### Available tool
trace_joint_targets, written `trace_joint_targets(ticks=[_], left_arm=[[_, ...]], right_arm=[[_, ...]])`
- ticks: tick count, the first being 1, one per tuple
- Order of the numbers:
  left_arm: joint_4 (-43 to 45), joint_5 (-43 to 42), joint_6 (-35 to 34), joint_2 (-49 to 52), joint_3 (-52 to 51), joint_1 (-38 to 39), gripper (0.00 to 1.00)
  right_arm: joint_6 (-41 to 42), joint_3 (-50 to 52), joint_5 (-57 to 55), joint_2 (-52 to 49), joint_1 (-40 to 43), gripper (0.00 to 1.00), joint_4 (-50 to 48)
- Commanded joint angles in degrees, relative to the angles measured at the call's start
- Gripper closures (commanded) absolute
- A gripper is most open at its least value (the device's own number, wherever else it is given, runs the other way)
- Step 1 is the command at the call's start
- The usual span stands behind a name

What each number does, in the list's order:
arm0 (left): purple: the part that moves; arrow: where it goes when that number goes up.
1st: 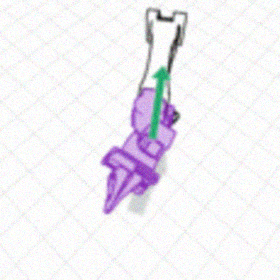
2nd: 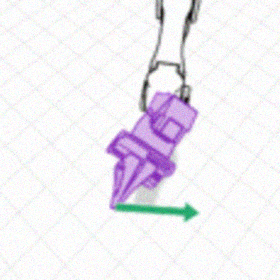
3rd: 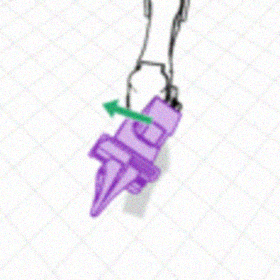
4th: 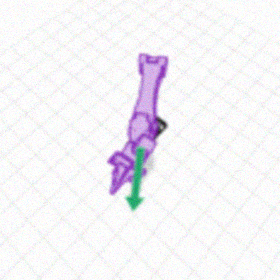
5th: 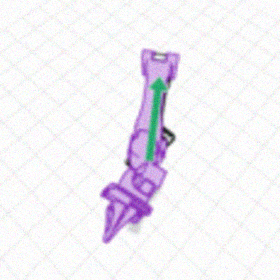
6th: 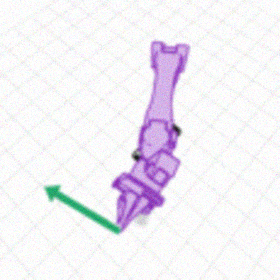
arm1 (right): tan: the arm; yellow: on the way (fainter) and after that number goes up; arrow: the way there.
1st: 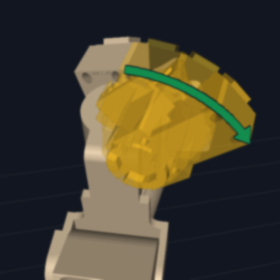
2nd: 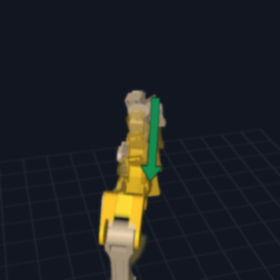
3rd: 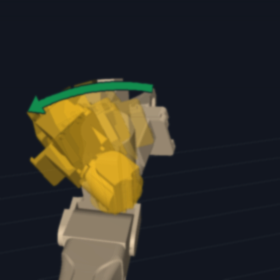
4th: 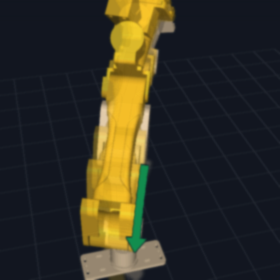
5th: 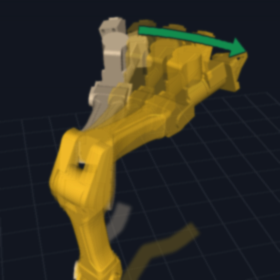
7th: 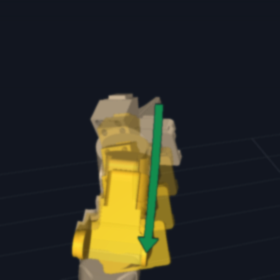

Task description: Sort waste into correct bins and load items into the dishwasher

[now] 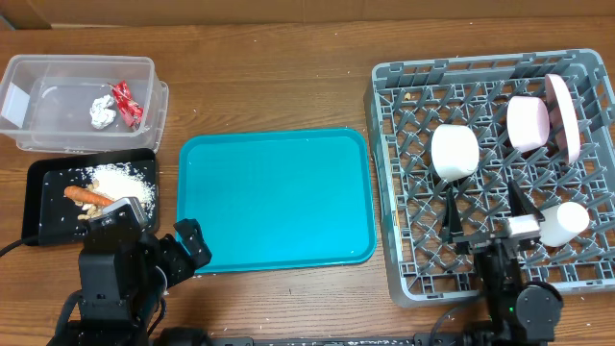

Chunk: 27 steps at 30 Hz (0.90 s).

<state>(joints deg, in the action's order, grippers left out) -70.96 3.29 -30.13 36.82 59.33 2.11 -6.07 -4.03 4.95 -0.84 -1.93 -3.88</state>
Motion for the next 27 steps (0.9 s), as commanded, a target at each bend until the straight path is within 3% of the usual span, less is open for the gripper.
trace_joint_targets(ticks=[1,5,9,27], left_arm=[[0.0,0.7,-1.0,-0.1,0.1,-0.2,0.00],[0.0,0.7,-1.0,-0.1,0.1,-0.2,0.00],[0.0,0.7,-1.0,-0.1,0.1,-0.2,0.00],[0.0,0.7,-1.0,-0.1,0.1,-0.2,0.00]], right_arm=[[-3.7,3.5,-0.4,0.7,-0.1,0.00,-2.6],[-4.9,3.6,0.1,0.7,0.2,0.00,0.0],[-4.4,3.6,2.1,0.7,0.2,0.00,8.5],[-4.5,3.6,2.0,0.7,0.1,0.00,8.1]])
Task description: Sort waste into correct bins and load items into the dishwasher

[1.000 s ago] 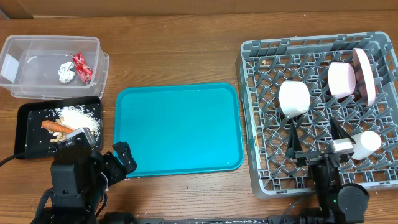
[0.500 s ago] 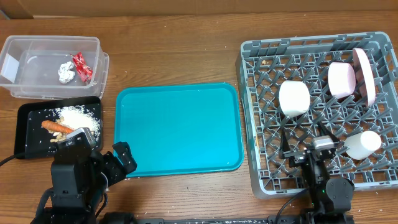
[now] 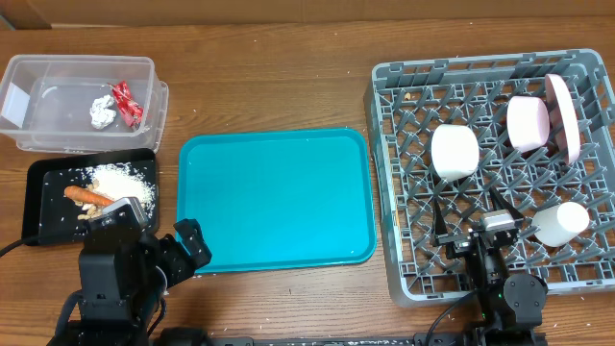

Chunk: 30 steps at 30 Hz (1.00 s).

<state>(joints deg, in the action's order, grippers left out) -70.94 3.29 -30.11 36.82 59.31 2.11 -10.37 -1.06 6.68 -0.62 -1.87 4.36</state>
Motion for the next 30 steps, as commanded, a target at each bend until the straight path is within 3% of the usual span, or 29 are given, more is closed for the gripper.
trace_joint_targets(ticks=[1,23,27,30], left_arm=[[0.0,0.7,-1.0,-0.1,0.1,-0.2,0.00],[-2.0,-1.2,-1.2,-1.3,-0.7,-0.3,0.00],[4.3,3.1,-0.2,-5.3,-6.3,-0.3,0.00],[13.9,3.1,3.5,-10.9,-14.6,-0.3,0.00]], right_arm=[[-0.2,0.6,0.2,0.5,0.0,0.00,-0.2],[-0.2,0.6,0.2,0.5,0.0,0.00,-0.2],[-0.2,0.6,0.2,0.5,0.0,0.00,-0.2],[-0.2,0.6,0.2,0.5,0.0,0.00,-0.2]])
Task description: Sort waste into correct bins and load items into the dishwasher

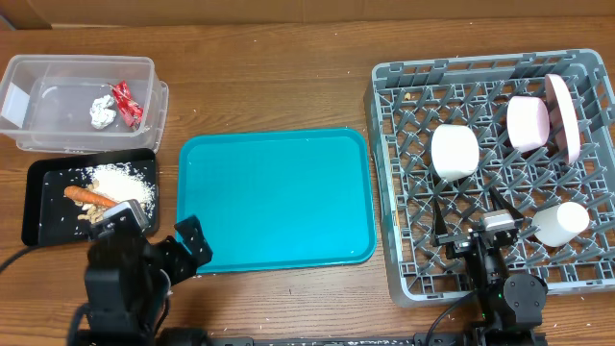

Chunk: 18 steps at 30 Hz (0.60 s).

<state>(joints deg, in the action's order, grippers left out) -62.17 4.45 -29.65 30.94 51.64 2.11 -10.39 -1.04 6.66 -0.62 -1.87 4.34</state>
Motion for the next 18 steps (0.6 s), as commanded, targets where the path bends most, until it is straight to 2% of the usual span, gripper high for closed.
trace_joint_targets(ticks=[1,10,15,18], left_arm=[[8.9,1.9,3.9,-7.4,-10.3,-0.3,0.00],[37.7,1.9,12.0,-23.4,-35.5,-0.3,0.00],[51.4,1.5,18.2,-27.8,-44.4,-0.3,0.00],[58.3,0.5,24.8,-30.2,-48.2,-0.3,0.01]], right_arm=[[-0.2,0.6,0.3,0.5,0.0,0.00,-0.2],[-0.2,0.6,0.3,0.5,0.0,0.00,-0.2],[-0.2,0.6,0.3,0.5,0.0,0.00,-0.2],[-0.2,0.6,0.3,0.5,0.0,0.00,-0.2]])
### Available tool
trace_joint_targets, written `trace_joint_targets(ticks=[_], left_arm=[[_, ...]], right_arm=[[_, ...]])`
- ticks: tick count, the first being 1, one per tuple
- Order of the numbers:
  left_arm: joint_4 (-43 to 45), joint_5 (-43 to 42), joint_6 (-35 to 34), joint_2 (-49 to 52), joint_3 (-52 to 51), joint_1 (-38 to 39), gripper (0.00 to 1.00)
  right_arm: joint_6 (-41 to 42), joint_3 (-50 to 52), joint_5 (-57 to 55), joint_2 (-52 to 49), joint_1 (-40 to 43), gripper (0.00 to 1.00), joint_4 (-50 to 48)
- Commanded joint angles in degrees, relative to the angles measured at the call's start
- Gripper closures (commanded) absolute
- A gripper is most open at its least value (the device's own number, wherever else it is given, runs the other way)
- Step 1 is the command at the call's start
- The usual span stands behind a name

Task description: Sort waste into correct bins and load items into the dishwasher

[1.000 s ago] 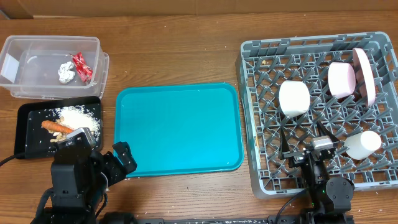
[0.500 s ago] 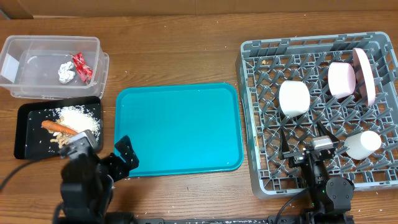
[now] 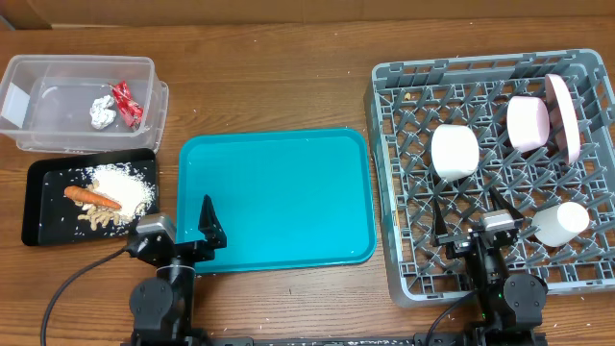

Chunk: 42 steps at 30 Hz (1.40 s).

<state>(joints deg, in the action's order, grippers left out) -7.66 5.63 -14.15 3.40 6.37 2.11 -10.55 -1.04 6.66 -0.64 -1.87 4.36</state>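
The teal tray (image 3: 279, 197) lies bare in the middle of the table. In the grey dish rack (image 3: 404, 173) at the right sit a white cup (image 3: 455, 152), a pink cup (image 3: 528, 122), a pink plate (image 3: 564, 115) on edge and a second white cup (image 3: 562, 223). My right gripper (image 3: 471, 219) stands open over the rack's front row, left of that second cup, holding nothing. My left gripper (image 3: 178, 229) is open at the teal tray's front left corner, also with nothing in it.
A clear bin (image 3: 38, 72) at the back left holds a foil ball (image 3: 103, 111) and a red wrapper (image 3: 127, 104). In front of it a black tray (image 3: 43, 207) carries rice, a carrot (image 3: 91, 197) and scraps. Bare wood lies behind the teal tray.
My left arm has drawn back from over the black tray's front right corner and now sits lower and more to the right, at the table's front edge. The right arm has not moved.
At first my right gripper stood open close beside the white cup at the rack's front right. By 1.6 s ago it had shifted a little left, away from the cup, and stayed there. The left arm held still over the black tray's corner, then moved clear of it.
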Motion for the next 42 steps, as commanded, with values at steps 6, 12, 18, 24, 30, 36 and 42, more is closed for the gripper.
trace_joint_targets(ticks=[6,12,18,24,30,36,42], left_arm=[[5.9,-1.5,13.9,-3.2,-6.1,-0.3,0.00],[3.4,-3.8,13.6,-3.2,-6.1,-0.3,0.00],[3.4,-3.8,13.6,-3.2,-6.1,-0.3,0.00],[3.4,-3.8,13.6,-3.1,-6.1,-0.3,0.00],[3.4,-3.8,13.6,-3.1,-6.1,-0.3,0.00],[3.4,-3.8,13.5,-3.1,-6.1,-0.3,0.00],[3.4,-3.8,13.6,-3.1,-6.1,-0.3,0.00]], right_arm=[[0.0,0.6,0.3,0.5,0.0,0.00,-0.2],[0.0,0.6,0.3,0.5,0.0,0.00,-0.2],[0.0,0.6,0.3,0.5,0.0,0.00,-0.2],[0.0,0.6,0.3,0.5,0.0,0.00,-0.2],[0.0,0.6,0.3,0.5,0.0,0.00,-0.2],[0.0,0.6,0.3,0.5,0.0,0.00,-0.2],[0.0,0.6,0.3,0.5,0.0,0.00,-0.2]])
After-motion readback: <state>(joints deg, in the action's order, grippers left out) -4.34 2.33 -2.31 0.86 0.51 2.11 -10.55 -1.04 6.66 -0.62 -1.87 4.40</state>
